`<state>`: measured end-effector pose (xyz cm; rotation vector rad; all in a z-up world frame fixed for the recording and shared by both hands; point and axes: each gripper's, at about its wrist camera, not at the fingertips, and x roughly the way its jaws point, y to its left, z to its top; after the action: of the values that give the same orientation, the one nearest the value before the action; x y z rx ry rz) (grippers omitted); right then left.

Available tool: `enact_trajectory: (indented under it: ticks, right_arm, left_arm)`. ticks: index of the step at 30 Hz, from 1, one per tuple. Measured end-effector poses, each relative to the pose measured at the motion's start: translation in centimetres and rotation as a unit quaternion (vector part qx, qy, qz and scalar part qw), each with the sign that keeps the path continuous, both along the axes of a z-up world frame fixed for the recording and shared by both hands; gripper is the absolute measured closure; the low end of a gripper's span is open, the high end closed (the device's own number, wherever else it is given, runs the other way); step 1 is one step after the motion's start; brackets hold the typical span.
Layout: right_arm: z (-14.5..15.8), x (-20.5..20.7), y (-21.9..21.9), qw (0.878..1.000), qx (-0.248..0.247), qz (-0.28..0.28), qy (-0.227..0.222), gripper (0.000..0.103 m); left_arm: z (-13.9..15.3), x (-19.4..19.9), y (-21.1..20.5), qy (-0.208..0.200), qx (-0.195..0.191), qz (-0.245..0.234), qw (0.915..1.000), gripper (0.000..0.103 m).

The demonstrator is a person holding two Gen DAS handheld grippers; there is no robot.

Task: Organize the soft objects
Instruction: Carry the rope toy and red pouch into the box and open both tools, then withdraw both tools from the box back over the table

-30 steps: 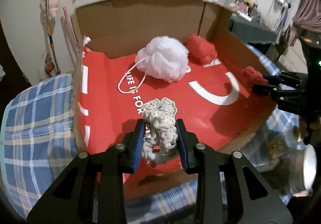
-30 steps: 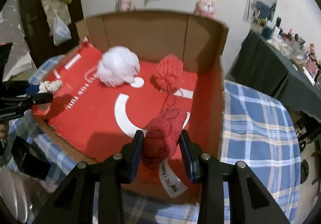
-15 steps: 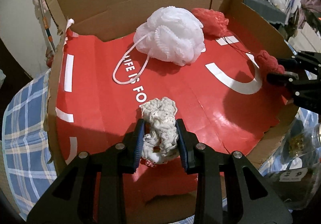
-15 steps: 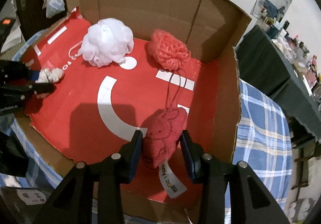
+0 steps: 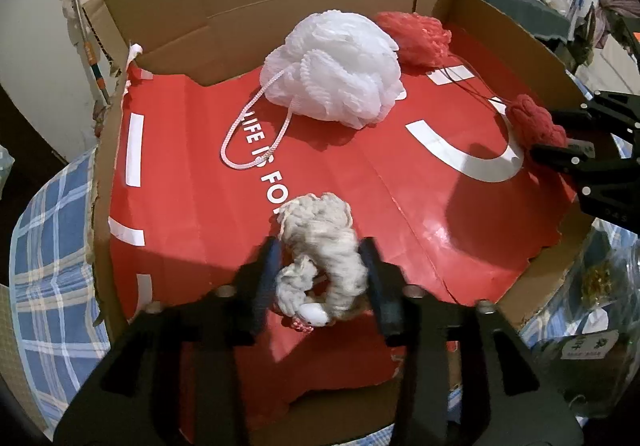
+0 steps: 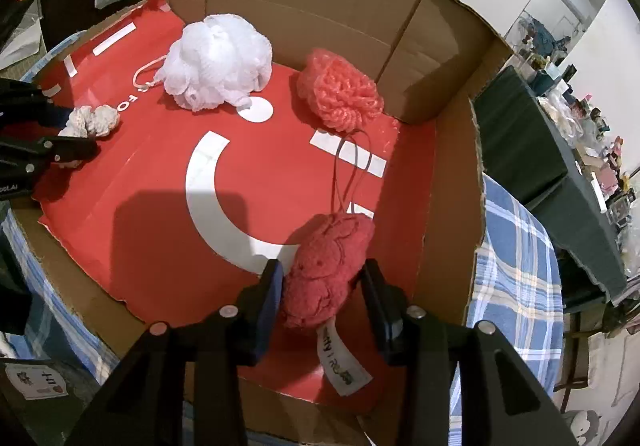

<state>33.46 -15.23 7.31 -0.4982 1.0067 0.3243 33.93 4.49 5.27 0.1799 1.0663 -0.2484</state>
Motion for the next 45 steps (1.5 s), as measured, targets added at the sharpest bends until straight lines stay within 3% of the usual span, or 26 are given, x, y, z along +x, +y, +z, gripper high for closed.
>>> enact_trajectory:
  ticks: [4, 7, 14, 19, 23, 25, 27, 36, 45]
  right_arm:
    - [-0.1, 0.1, 0.1, 1.0, -0.004, 0.0, -0.001, 0.053]
    - [-0.2, 0.0, 0.2, 1.0, -0.004, 0.002, -0.001, 0.04]
    - [0.6, -0.4, 0.2, 1.0, -0.004, -0.001, -0.016, 0.029]
    - [2.2, -1.3, -0.2, 0.999, 0.004, -0.007, -0.036, 0.027]
    - [4.5, -2.8, -0.6, 0.998, 0.024, -0.015, -0.061, 0.017]
    - [5.8, -3.6, -0.9, 0.996, 0.035, -0.019, -0.076, 0.016]
    - [7.4, -4.8, -1.1, 0.994, 0.048, -0.022, -0.095, 0.008]
    - [13.5, -12.6, -1.4, 0.977, 0.106, -0.019, -0.186, 0.0]
    - [15.7, -22.0, -1.7, 0.952, 0.146, -0.022, -0.268, 0.0]
  left_arm:
    - [0.6, -0.2, 0.0, -0.012, -0.003, -0.004, 0.9999, 0.049]
    - [1.2, -0.5, 0.0, -0.021, -0.002, -0.006, 0.9998, 0.043]
    - [3.2, -2.0, -0.1, -0.05, -0.005, -0.009, 0.9987, 0.035]
    - [5.3, -3.8, 0.0, -0.083, -0.019, -0.001, 0.9964, 0.027]
    - [7.6, -6.1, 0.2, -0.119, -0.036, 0.006, 0.9922, 0.026]
    - [9.0, -7.8, 0.2, -0.142, -0.049, 0.012, 0.9886, 0.019]
    - [10.0, -9.1, 0.2, -0.162, -0.061, 0.013, 0.9849, 0.012]
    - [13.9, -17.5, -0.2, -0.249, -0.114, 0.018, 0.9615, 0.005]
    - [14.1, -25.3, -1.4, -0.311, -0.127, 0.042, 0.9411, 0.001]
